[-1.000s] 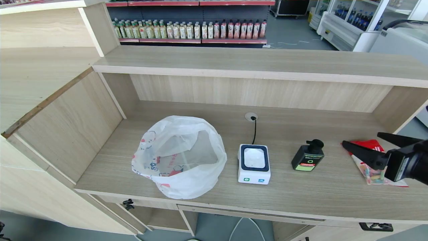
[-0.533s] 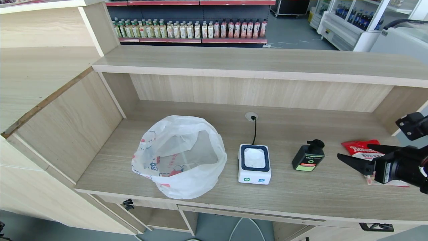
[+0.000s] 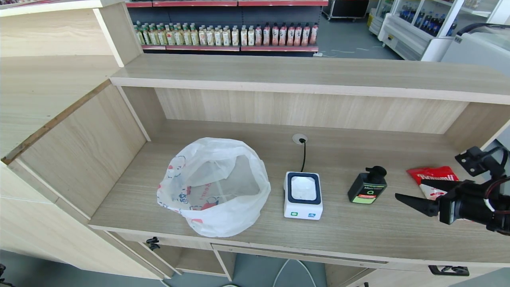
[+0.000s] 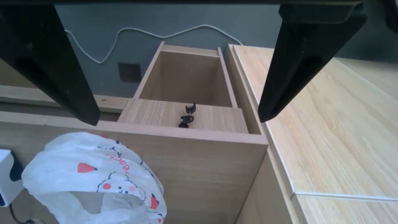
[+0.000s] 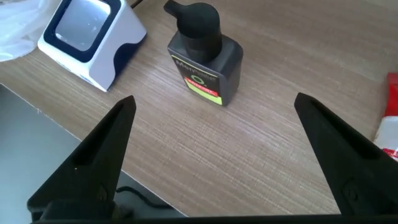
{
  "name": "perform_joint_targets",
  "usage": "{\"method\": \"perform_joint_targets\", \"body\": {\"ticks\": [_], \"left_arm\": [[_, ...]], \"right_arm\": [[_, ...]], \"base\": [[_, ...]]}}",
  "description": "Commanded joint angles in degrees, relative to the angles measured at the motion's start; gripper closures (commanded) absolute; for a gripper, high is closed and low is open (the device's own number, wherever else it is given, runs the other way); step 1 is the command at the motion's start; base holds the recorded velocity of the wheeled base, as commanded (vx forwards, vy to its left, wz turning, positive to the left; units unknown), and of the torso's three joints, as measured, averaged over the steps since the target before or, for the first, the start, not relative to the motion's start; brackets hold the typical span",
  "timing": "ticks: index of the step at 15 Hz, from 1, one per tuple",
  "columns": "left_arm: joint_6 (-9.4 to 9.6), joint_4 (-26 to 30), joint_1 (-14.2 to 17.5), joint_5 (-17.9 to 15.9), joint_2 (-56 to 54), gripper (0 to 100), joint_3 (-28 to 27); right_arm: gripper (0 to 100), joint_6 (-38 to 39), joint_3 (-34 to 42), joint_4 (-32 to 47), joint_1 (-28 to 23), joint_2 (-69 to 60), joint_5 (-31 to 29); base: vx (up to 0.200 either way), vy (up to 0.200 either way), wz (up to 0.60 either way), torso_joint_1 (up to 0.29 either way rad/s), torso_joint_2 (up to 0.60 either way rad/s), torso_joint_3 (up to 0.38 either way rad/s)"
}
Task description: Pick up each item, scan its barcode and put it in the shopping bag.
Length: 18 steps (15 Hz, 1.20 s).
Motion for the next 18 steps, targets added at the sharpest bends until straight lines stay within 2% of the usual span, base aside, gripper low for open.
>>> {"method": "perform_joint_targets", "body": {"ticks": [1, 4, 8, 12, 18], "left_arm": [[0.02, 0.0, 0.0, 0.0, 0.0, 0, 0.0], [-0.06, 0.0, 0.0, 0.0, 0.0, 0, 0.0], [-0.06, 0.0, 0.0, 0.0, 0.0, 0, 0.0], [-0.06, 0.0, 0.0, 0.0, 0.0, 0, 0.0], [-0.06, 0.0, 0.0, 0.0, 0.0, 0, 0.0]], "right_arm": [[0, -0.2, -0.1, -7.2, 0.2, 8.6, 3.4], [0, -0.1, -1.4, -12.5, 1.1, 14.4, 8.4], [0, -0.2, -4.1, -12.6, 3.5, 18.4, 9.6], [0, -0.2, -9.1, -12.6, 5.4, 22.1, 13.9], [0, -0.2, -9.4, -14.9, 7.5, 26.3, 16.2]], "base": [[0.0, 0.0, 0.0, 0.0, 0.0, 0.0], [0.0, 0.0, 0.0, 0.0, 0.0, 0.0], [0.0, 0.0, 0.0, 0.0, 0.0, 0.0], [0.0, 0.0, 0.0, 0.0, 0.0, 0.0], [0.0, 0.0, 0.0, 0.0, 0.0, 0.0]]}}
